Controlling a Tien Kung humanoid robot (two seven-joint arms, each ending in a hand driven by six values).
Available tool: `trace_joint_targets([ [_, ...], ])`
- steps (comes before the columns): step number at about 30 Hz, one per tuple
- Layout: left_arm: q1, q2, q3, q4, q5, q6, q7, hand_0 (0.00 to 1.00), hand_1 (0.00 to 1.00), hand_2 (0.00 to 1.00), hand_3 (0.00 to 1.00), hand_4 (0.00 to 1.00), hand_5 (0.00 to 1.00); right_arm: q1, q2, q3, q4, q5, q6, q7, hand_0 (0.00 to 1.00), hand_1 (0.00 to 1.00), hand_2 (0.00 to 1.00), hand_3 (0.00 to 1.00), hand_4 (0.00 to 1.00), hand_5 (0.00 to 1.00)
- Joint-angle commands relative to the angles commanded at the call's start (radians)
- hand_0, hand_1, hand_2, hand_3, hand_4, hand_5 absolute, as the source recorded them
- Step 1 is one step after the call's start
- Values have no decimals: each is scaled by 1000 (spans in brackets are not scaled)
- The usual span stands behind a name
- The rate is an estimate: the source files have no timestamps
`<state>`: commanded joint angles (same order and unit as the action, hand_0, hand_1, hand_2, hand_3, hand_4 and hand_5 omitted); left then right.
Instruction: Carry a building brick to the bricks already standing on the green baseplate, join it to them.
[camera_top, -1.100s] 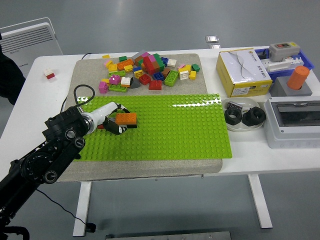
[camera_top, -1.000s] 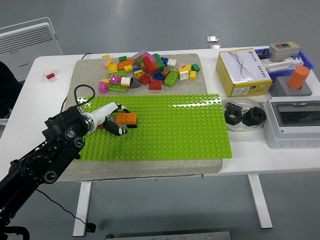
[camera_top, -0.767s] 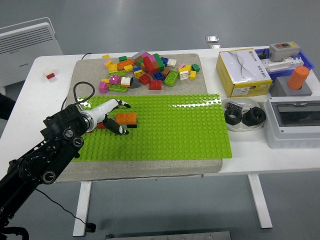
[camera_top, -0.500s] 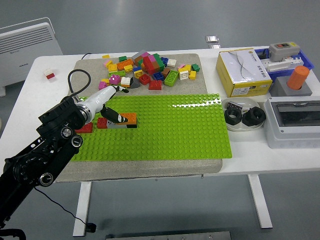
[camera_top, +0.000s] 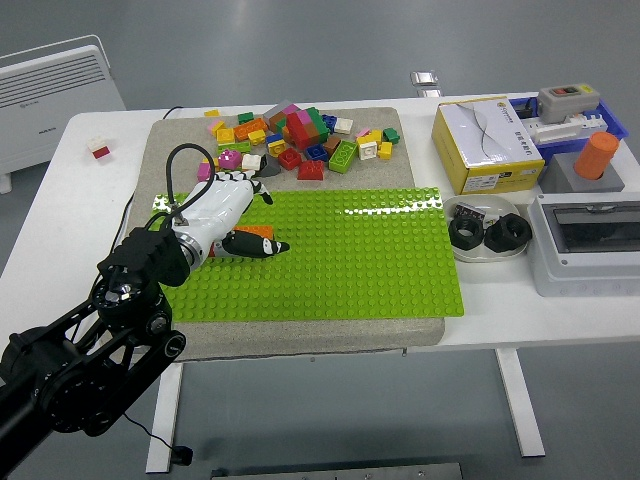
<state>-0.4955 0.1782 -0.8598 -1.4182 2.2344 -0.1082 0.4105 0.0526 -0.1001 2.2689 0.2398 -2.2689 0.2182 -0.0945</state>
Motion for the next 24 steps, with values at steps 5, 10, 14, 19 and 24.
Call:
trace_joint_targets([
  [5,10,-5,0,15,27,7,-2,998,998,998,697,998,762,1,1,0,0,0,0,0,653,553,657,680,727,998],
  [10,23,-6,-2,36,31,4,-1,998,998,998,699,998,758,3,1,0,-1,0,-1,-1,653,555,658,678,725,998],
  [14,33,-10,-9,59,35,3,-1,998,998,998,699,998,758,4,2,0,-1,0,-2,-2,653,555,658,678,725,998],
  [19,40,-13,-25,78,26,-2,-4,998,998,998,702,998,747,4,2,0,-2,0,-3,-1,653,555,658,678,725,998],
  [24,42,-14,-35,86,23,-6,-5,998,998,998,705,998,742,4,4,0,-3,0,-4,-1,654,556,658,679,724,998],
])
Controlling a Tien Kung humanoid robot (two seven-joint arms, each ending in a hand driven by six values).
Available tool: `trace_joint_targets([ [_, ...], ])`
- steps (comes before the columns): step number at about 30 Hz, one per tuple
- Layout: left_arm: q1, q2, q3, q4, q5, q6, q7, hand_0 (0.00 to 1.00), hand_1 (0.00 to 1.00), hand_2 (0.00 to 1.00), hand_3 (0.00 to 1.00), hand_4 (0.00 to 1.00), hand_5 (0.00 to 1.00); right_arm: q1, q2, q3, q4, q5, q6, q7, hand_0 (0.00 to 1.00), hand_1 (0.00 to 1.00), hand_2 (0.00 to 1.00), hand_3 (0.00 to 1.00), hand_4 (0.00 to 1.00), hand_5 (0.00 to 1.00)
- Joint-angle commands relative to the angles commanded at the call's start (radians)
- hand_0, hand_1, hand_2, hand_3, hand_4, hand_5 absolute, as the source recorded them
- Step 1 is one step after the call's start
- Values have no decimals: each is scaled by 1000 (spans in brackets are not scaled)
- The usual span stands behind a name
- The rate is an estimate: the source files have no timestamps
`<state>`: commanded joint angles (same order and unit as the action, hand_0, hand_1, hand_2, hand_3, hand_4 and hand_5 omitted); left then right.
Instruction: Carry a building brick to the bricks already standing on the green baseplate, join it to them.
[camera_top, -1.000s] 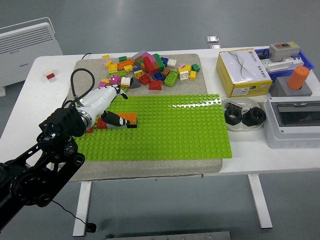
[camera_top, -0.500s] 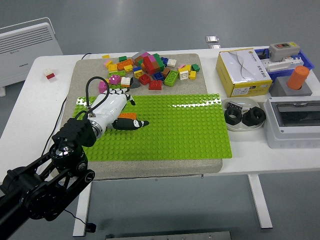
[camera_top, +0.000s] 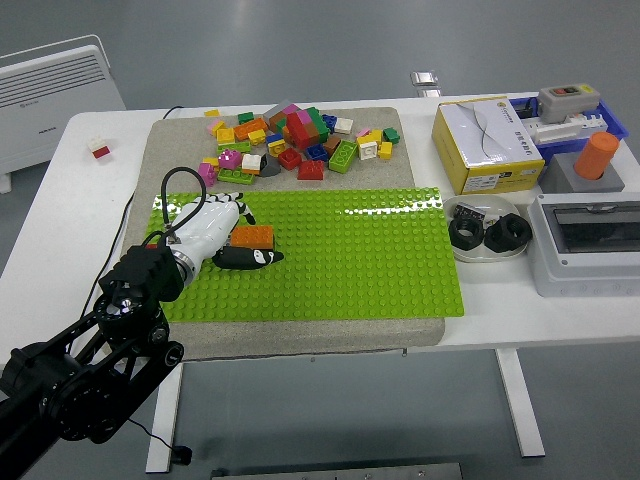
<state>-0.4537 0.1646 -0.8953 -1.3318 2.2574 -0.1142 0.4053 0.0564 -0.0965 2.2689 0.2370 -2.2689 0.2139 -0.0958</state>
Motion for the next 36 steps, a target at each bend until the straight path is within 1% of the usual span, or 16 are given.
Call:
trace_joint_targets([
  [13,9,-5,-5,22,-6,-6,4,998,998,998,708,998,732,-1,3,0,-2,0,-2,1,655,555,657,676,718,998],
  [22,11,-15,-7,42,-13,-6,6,998,998,998,708,998,722,1,5,0,-3,0,-2,1,657,555,658,674,711,996],
  [36,24,-27,-26,43,-10,-12,16,998,998,998,709,998,708,1,5,0,-3,0,0,0,656,556,657,674,710,995],
])
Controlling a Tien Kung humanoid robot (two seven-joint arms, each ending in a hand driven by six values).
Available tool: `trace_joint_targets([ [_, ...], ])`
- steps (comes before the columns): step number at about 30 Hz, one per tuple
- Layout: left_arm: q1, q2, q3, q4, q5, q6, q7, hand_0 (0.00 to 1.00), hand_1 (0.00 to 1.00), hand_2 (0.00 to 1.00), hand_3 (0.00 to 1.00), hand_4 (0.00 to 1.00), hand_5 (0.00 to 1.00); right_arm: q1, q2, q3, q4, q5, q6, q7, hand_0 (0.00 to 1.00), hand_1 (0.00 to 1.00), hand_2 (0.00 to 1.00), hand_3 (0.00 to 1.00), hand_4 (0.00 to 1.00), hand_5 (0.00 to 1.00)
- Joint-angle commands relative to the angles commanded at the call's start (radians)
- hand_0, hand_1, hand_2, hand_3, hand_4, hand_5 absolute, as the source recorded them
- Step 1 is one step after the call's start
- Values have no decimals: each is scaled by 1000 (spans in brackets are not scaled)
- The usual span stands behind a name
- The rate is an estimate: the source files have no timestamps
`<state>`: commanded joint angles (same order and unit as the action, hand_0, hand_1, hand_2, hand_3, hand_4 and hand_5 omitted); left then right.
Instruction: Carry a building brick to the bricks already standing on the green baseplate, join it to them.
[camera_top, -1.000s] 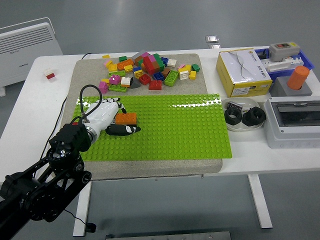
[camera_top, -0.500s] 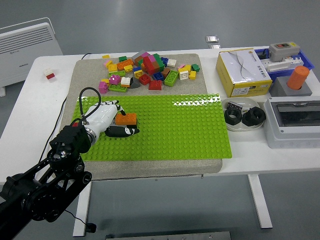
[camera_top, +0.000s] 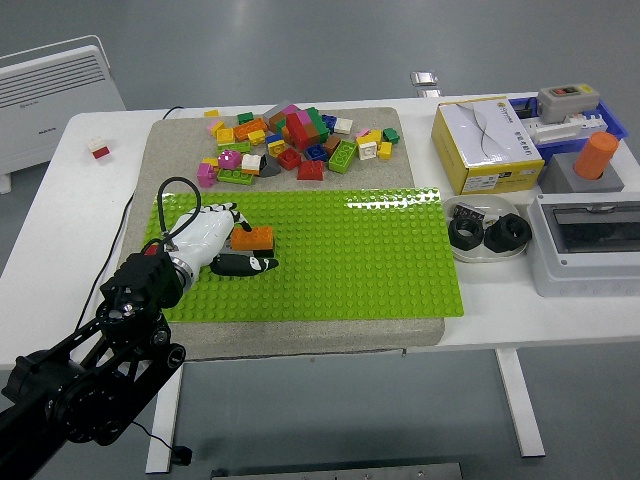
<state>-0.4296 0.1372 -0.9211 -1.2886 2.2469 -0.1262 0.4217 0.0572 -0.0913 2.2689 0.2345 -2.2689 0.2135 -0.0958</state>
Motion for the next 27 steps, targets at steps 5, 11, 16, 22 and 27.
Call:
trace_joint_targets([
  [5,9,-4,-2,-1,2,2,3,998,998,998,709,998,705,-1,1,0,0,0,0,0,657,556,657,674,710,994],
  [11,19,-12,10,2,6,9,6,998,998,997,709,998,693,-1,1,0,0,0,0,0,657,556,658,672,710,994],
  [16,22,-16,18,4,9,16,8,998,998,997,708,998,682,-1,2,0,0,0,0,-1,655,556,657,672,710,991],
  [22,20,-16,16,5,11,27,6,998,998,991,704,998,667,0,2,0,0,0,0,-1,657,555,657,672,710,990],
  [27,13,-9,3,-9,-1,56,-7,998,998,983,691,998,655,0,2,0,0,0,0,-1,657,556,656,672,711,989],
])
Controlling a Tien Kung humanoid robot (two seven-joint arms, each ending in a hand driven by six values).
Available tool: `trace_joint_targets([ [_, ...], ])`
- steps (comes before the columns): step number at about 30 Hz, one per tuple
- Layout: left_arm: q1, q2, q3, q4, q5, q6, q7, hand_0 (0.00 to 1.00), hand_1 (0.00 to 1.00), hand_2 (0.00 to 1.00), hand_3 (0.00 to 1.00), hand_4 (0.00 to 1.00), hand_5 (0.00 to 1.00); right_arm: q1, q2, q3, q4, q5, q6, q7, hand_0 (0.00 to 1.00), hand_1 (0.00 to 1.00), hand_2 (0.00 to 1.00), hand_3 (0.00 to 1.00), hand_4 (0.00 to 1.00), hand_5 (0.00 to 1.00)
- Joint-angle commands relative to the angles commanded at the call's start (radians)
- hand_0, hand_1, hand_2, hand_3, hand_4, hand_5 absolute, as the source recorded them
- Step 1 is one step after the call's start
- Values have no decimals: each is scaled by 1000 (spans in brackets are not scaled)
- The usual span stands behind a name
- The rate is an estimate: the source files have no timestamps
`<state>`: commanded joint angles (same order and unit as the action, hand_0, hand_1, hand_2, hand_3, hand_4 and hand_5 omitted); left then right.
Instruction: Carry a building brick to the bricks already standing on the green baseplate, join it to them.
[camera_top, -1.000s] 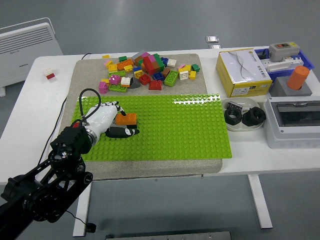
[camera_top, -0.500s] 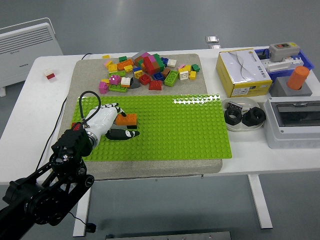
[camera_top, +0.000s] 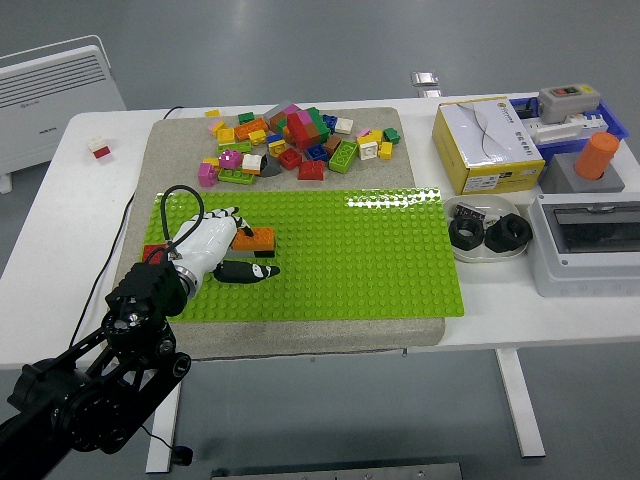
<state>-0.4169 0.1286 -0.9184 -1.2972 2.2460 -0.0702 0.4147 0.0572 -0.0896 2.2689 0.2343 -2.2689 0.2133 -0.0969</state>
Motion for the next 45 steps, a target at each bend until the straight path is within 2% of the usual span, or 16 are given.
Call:
trace_joint_targets([
  [5,-5,10,-20,-33,-37,18,-15,998,998,983,691,998,655,-1,0,0,0,0,0,0,657,556,656,672,711,989],
  [11,-3,27,-46,-118,-94,28,-15,998,998,967,679,998,628,0,-1,0,-1,0,-1,1,658,556,656,672,711,989],
  [12,1,27,-51,-134,-99,32,-12,998,993,966,734,998,616,1,-1,0,-2,0,-1,1,657,556,656,671,711,987],
  [16,36,44,-90,-206,-110,66,-13,998,993,966,734,998,616,5,2,0,-5,0,0,5,657,556,656,671,711,987],
  [17,55,57,-110,-233,-115,83,-26,998,993,966,734,998,616,6,3,0,-6,0,2,7,657,556,656,671,711,987],
  [18,65,65,-120,-245,-119,92,-35,944,897,872,742,920,352,6,4,0,-7,0,3,9,657,556,658,672,711,987],
  [23,147,133,-212,-305,-192,186,-147,944,897,872,742,920,352,6,11,0,-12,0,9,22,657,556,658,672,711,987],
  [24,164,143,-236,-307,-215,202,-181,810,743,738,752,762,2,6,13,0,-13,0,9,24,657,555,656,672,711,987],
  [29,234,148,-328,-299,-213,278,-328,810,743,738,752,762,2,5,25,0,-14,0,6,31,657,555,656,672,711,987],
  [30,248,143,-346,-295,-192,300,-355,674,492,678,801,833,2,5,28,0,-14,0,6,32,658,556,656,673,711,986],
  [35,298,112,-393,-270,-76,389,-476,674,492,678,801,833,2,3,47,0,-13,0,4,36,658,556,656,673,711,986],
  [36,304,111,-395,-266,-50,404,-496,566,374,700,849,998,2,3,50,0,-12,0,4,36,657,562,657,673,712,984],
  [38,314,115,-395,-259,1,430,-520,566,374,700,849,998,2,3,55,0,-11,0,4,37,657,562,657,673,712,984],
  [41,321,147,-385,-254,23,463,-510,566,374,700,849,998,2,3,59,0,-11,0,3,38,657,562,657,673,712,984],
  [42,321,163,-378,-252,23,471,-500,527,269,399,866,998,79,3,60,0,-11,0,3,38,657,562,656,673,708,980],
  [45,310,223,-340,-245,23,488,-453,527,269,399,866,998,79,4,64,0,-10,0,2,38,657,562,656,673,708,980],
])
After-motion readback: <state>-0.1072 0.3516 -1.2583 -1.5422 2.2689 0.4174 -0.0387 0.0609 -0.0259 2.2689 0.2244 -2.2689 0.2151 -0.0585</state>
